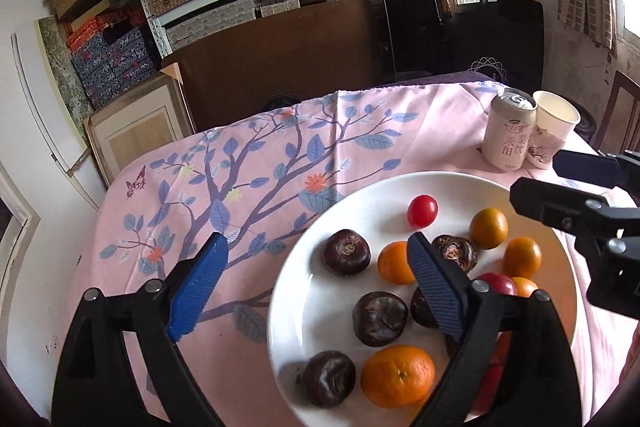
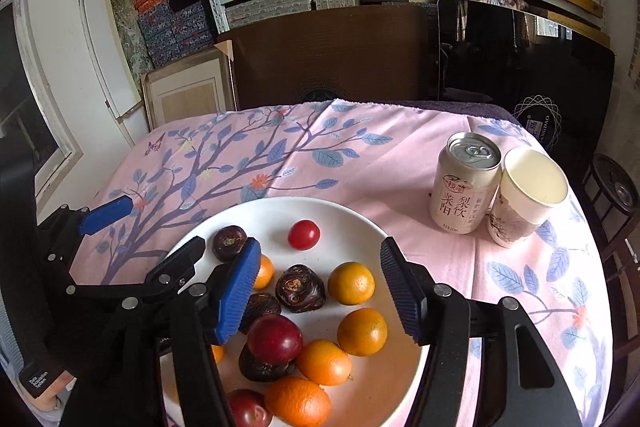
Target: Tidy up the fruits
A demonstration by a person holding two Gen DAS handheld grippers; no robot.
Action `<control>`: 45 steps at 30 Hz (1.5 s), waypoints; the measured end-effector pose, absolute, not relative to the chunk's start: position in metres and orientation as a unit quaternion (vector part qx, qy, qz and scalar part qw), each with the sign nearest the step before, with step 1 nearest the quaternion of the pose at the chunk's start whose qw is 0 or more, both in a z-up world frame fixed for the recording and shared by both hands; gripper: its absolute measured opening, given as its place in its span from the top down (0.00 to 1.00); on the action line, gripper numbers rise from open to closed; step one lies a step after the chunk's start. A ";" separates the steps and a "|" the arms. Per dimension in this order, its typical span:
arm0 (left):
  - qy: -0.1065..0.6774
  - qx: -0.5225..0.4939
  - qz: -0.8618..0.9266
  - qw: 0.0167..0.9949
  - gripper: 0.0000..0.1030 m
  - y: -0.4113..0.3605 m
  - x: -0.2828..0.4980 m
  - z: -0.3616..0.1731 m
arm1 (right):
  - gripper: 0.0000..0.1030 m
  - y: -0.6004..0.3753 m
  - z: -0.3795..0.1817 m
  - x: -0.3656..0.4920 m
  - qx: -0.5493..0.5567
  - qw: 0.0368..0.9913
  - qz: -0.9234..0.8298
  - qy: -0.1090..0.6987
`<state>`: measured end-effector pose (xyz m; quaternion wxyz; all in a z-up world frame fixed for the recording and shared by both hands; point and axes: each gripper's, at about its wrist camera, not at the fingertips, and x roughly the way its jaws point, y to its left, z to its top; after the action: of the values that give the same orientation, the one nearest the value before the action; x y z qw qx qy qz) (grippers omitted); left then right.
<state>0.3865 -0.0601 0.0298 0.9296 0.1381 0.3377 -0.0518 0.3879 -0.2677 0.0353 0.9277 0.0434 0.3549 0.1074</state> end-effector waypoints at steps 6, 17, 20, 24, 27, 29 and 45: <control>0.320 0.149 -0.058 0.934 0.11 -0.059 0.338 0.041 | 0.30 -0.270 0.055 0.335 0.044 0.938 0.123 0.322; 0.300 0.120 -0.058 0.945 0.07 -0.041 0.250 0.032 | 0.24 -0.285 0.041 0.245 0.091 0.941 0.137 0.296; 0.295 0.111 -0.050 0.948 0.06 -0.036 0.229 0.023 | 0.23 -0.285 0.028 0.226 0.092 0.942 0.133 0.293; 0.299 0.090 -0.043 0.949 0.05 -0.028 0.207 0.007 | 0.15 -0.283 0.009 0.204 0.085 0.947 0.122 0.285; 0.303 0.078 -0.036 0.949 0.05 -0.022 0.193 -0.007 | 0.08 -0.278 -0.007 0.187 0.073 0.951 0.115 0.276; 0.305 0.081 -0.031 0.948 0.05 -0.020 0.188 -0.016 | 0.04 -0.273 -0.017 0.178 0.054 0.955 0.105 0.274; 0.308 0.073 -0.034 0.948 0.05 -0.019 0.175 -0.015 | 0.04 -0.270 -0.038 0.187 0.042 0.937 0.052 0.341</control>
<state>0.1749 -0.0193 -0.0152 0.9479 0.0728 0.3081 -0.0343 0.1872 -0.2704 -0.0379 0.9375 0.0419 0.3414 0.0524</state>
